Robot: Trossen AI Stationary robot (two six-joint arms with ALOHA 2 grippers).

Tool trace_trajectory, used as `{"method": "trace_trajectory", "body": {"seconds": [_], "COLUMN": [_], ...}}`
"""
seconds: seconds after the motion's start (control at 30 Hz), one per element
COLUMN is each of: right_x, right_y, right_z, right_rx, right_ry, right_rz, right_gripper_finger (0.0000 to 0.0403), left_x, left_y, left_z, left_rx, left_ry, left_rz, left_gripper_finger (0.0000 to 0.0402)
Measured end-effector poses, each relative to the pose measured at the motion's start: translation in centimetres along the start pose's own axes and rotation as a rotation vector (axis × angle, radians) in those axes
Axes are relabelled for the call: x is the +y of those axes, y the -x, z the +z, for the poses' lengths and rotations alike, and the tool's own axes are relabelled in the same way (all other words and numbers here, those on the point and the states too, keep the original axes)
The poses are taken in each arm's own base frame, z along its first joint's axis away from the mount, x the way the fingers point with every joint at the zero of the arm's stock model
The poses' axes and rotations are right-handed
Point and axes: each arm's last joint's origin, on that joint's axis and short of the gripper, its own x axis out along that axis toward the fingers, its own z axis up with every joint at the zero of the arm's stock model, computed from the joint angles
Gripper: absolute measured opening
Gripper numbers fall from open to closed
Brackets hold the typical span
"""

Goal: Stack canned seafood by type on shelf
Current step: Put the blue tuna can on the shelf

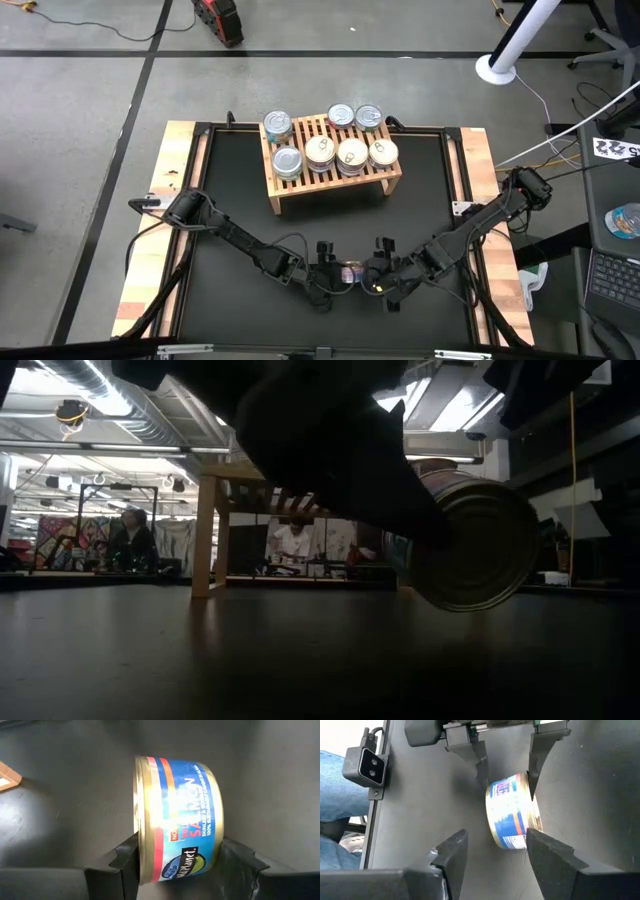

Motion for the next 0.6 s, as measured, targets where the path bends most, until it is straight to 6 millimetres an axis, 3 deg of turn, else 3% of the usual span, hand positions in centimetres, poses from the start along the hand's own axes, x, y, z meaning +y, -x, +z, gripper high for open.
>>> {"method": "trace_trajectory", "body": {"seconds": [0.6], "right_x": [0.09], "right_y": [0.00], "right_z": [-0.05], "right_rx": [0.023], "right_ry": [-0.021], "right_rz": [0.036], "right_gripper_finger": [0.0208], "left_x": [-0.08], "left_y": [0.02], "left_z": [0.38], "left_rx": [-0.036], "left_ry": [-0.003], "left_rz": [-0.007], "left_gripper_finger": [0.0198]}}
